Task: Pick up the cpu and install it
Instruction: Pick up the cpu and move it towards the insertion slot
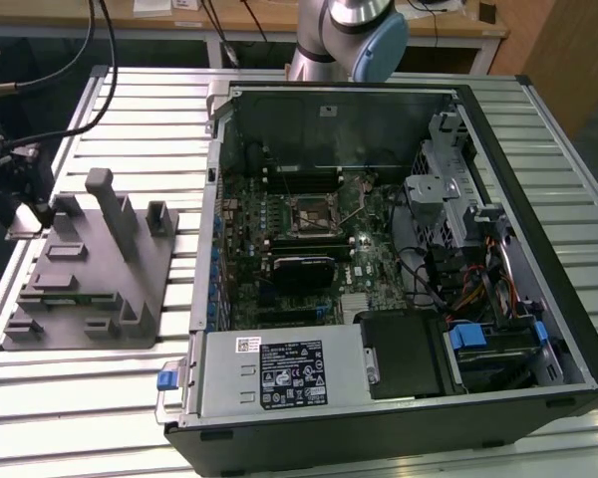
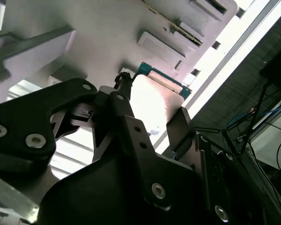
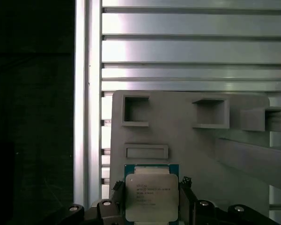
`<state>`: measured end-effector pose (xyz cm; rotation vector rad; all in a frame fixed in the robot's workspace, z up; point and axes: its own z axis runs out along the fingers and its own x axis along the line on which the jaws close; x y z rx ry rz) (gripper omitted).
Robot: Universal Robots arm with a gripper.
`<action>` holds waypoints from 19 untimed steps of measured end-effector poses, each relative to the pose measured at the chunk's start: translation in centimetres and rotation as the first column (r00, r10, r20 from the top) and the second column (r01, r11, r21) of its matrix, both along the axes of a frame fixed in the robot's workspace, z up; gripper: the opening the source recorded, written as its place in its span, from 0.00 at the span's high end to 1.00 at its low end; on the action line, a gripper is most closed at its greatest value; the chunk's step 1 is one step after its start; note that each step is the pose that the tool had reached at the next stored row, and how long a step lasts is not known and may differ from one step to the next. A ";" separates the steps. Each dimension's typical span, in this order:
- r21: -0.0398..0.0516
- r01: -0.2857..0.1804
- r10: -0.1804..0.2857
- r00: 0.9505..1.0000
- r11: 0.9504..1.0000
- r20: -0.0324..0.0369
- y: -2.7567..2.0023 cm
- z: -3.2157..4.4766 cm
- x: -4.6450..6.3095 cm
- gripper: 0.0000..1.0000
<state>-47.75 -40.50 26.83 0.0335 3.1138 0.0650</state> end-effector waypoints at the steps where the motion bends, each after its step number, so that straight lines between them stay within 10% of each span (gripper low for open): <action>1: 0.000 0.000 0.000 1.000 1.000 0.001 0.00 0.38 0.0 0.46; 19: 0.000 0.000 0.000 1.000 1.000 0.020 0.03 6.99 0.0 0.46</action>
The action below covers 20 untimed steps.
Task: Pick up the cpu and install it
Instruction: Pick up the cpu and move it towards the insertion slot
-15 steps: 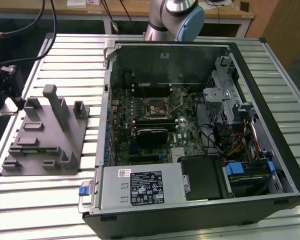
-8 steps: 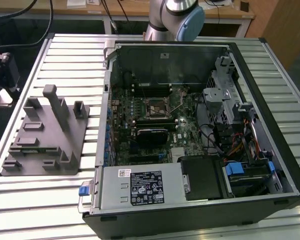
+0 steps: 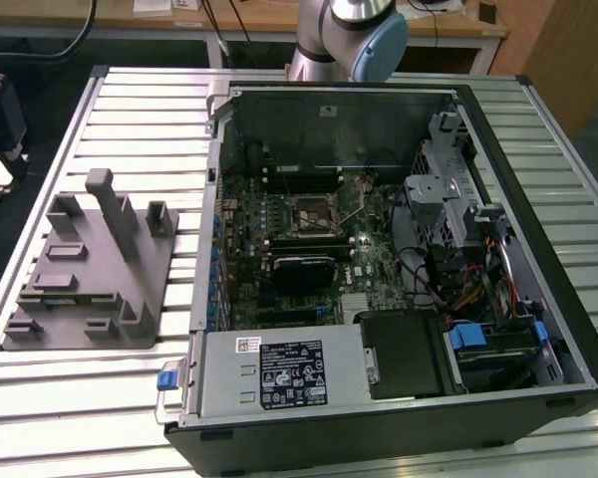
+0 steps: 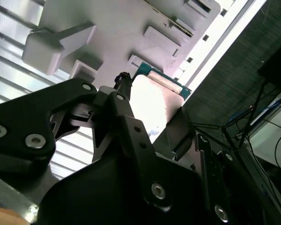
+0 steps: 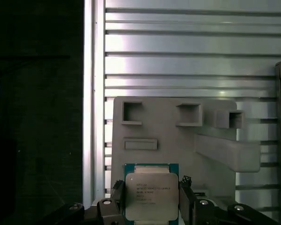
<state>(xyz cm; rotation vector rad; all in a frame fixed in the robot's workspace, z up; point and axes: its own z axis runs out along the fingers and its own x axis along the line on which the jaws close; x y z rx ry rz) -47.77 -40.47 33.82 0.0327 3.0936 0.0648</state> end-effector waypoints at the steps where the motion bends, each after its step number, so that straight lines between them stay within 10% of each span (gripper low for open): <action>1: 0.000 0.000 0.000 1.000 1.000 0.001 0.00 0.36 0.0 0.46; 15: 0.000 0.000 0.000 1.000 1.000 0.019 0.01 5.15 0.0 0.46; 20: 0.000 0.000 0.000 1.000 1.000 0.023 0.01 5.43 0.0 0.46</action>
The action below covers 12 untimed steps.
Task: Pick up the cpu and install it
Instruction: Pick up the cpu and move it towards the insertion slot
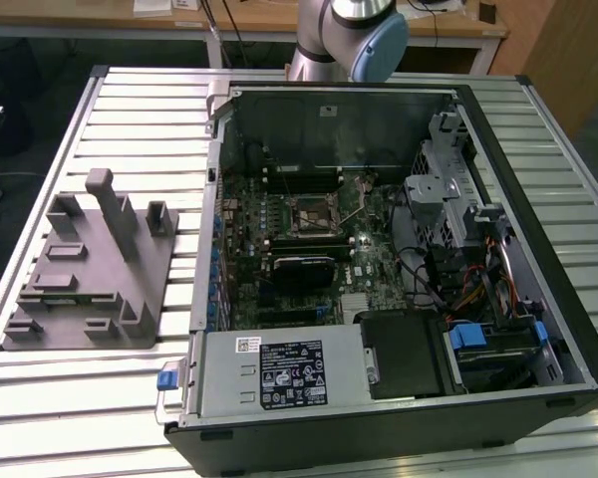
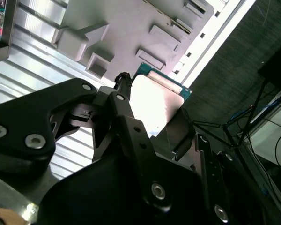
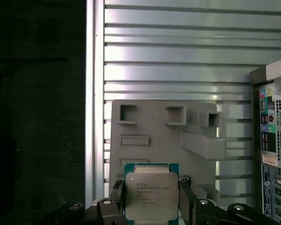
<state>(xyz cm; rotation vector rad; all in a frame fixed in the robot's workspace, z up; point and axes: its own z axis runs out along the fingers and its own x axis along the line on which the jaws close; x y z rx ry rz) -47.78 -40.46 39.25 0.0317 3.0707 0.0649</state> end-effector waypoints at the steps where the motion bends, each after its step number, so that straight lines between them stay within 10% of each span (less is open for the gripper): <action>1: 0.000 0.000 0.000 1.000 1.000 0.000 0.00 0.00 0.0 0.46; 12: 0.000 0.000 0.000 1.000 1.000 0.000 0.05 0.01 1.9 0.46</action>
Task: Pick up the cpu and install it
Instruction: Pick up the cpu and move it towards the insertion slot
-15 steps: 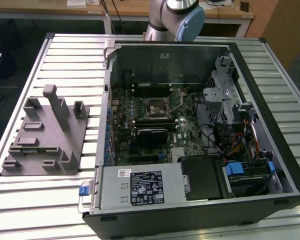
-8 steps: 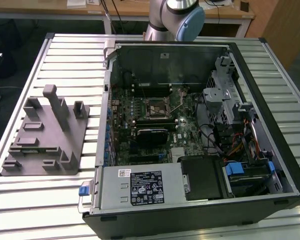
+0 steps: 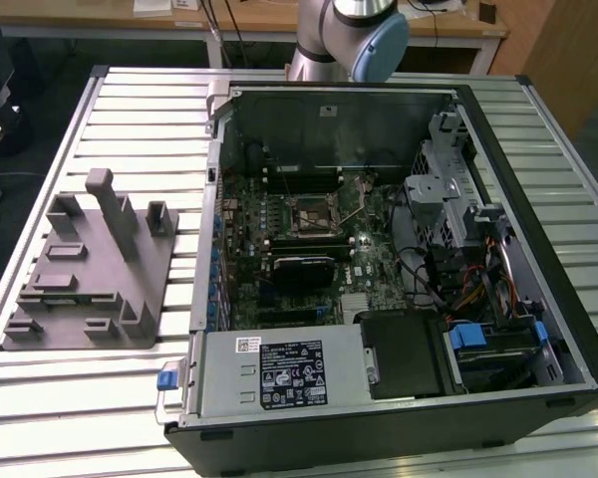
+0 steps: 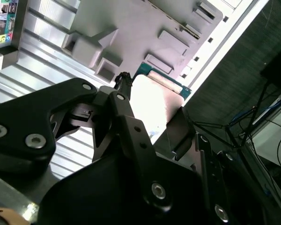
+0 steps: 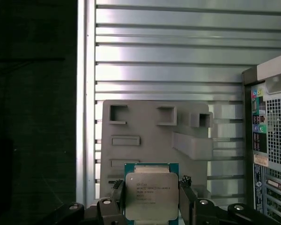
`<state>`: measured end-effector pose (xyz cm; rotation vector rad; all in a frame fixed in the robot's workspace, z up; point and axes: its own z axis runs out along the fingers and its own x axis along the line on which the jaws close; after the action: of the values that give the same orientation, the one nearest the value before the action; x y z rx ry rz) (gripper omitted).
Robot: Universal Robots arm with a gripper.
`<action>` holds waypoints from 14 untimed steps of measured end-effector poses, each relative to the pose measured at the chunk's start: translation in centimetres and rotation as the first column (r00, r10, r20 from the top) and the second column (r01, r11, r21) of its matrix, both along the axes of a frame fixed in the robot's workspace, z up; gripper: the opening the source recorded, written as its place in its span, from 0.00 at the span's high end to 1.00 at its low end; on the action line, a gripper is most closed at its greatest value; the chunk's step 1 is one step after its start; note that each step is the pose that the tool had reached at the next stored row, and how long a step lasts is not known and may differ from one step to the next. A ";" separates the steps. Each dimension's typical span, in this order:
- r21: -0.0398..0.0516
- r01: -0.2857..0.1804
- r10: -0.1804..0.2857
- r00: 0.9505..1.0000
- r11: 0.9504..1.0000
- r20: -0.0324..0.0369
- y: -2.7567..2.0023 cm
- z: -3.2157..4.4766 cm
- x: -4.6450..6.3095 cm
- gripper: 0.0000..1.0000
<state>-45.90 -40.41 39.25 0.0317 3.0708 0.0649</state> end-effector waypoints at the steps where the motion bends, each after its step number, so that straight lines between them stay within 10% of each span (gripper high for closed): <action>1: 0.000 0.000 0.000 1.000 1.000 0.000 0.00 0.00 0.2 0.46; 14: 0.000 0.000 0.000 1.000 1.000 0.000 0.07 0.00 3.4 0.46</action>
<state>-42.55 -40.34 39.26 0.0317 3.0708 0.0648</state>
